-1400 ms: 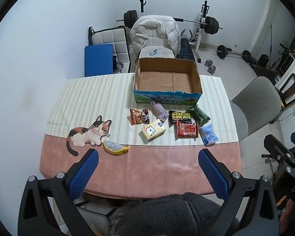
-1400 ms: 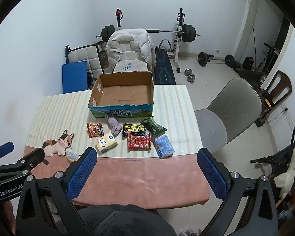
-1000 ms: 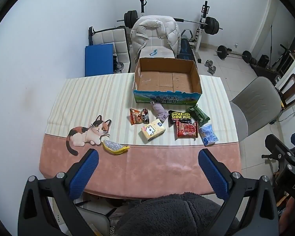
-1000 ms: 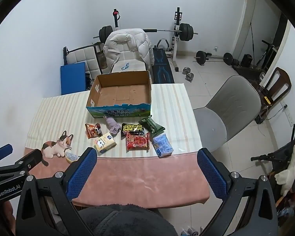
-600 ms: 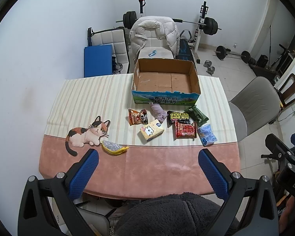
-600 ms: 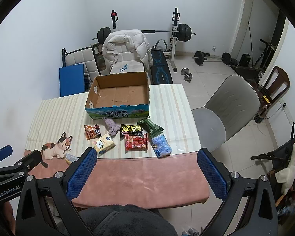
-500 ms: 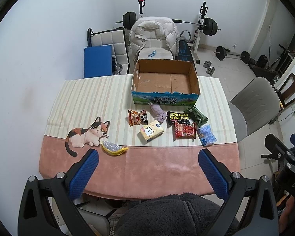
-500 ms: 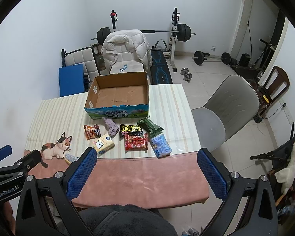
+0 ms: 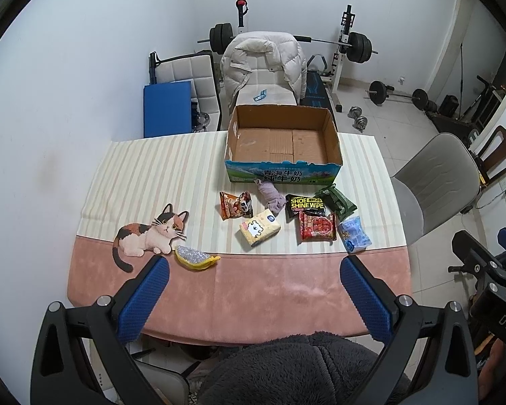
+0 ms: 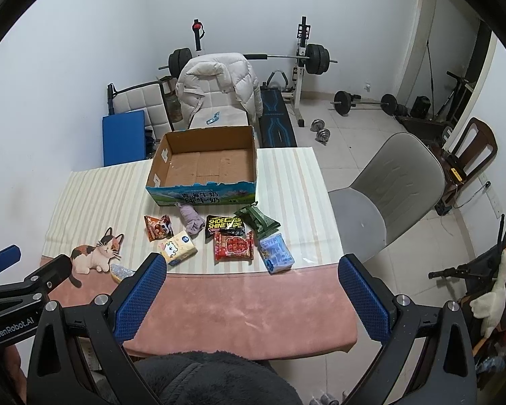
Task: Organize soft objects
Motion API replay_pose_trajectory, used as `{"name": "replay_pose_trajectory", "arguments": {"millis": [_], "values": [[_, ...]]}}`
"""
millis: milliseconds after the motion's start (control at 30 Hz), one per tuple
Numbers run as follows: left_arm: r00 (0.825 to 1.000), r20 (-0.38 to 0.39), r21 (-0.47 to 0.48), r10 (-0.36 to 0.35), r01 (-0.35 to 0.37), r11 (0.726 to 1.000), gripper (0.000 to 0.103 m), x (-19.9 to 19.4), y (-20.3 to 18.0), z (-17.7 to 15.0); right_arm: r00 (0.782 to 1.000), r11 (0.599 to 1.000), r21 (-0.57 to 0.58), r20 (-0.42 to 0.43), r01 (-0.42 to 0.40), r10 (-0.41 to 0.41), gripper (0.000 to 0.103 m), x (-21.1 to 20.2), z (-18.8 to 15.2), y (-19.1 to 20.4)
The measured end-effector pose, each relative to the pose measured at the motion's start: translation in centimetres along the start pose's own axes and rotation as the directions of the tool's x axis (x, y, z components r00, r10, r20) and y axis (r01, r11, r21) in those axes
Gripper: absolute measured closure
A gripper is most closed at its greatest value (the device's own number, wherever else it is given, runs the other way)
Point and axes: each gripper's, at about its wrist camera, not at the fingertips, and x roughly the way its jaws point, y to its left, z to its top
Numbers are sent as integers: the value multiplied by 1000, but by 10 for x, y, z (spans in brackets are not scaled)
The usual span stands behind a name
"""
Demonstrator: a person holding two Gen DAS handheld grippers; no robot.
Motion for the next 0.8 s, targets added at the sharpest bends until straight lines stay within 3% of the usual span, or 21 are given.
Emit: {"name": "replay_pose_trajectory", "arguments": {"millis": [800], "values": [[1000, 20, -1, 0, 0, 1000, 0, 1, 4, 8, 1000, 1000, -17, 15, 5, -5, 0, 1, 4, 8]]}}
